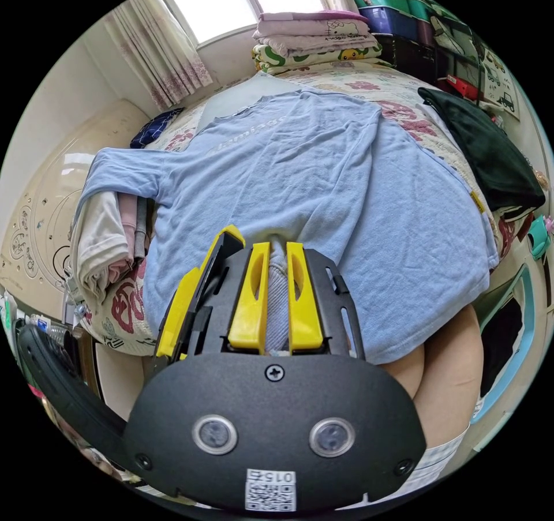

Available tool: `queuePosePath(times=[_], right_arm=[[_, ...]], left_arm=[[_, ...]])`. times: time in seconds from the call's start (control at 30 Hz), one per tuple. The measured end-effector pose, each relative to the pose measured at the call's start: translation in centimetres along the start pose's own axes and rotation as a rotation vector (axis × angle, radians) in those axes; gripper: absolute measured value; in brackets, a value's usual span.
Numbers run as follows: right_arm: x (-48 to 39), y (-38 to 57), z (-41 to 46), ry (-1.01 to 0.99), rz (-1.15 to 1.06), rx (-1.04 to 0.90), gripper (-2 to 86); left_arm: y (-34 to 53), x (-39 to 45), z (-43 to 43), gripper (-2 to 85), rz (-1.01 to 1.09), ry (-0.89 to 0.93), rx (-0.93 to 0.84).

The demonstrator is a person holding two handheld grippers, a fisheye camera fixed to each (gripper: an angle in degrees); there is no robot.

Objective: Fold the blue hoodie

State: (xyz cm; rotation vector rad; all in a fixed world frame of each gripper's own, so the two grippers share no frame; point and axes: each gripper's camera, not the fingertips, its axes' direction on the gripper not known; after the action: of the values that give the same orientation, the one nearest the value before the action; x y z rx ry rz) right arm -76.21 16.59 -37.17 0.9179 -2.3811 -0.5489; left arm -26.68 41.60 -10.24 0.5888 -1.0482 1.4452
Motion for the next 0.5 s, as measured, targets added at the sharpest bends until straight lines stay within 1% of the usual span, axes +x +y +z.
queuePosePath(times=[0.5], right_arm=[[-0.6,0.2,-1.8,0.003,-0.005,-0.003,5.8]], left_arm=[[-0.4,0.4,0.1,17.4,-0.001,-0.001,0.001]])
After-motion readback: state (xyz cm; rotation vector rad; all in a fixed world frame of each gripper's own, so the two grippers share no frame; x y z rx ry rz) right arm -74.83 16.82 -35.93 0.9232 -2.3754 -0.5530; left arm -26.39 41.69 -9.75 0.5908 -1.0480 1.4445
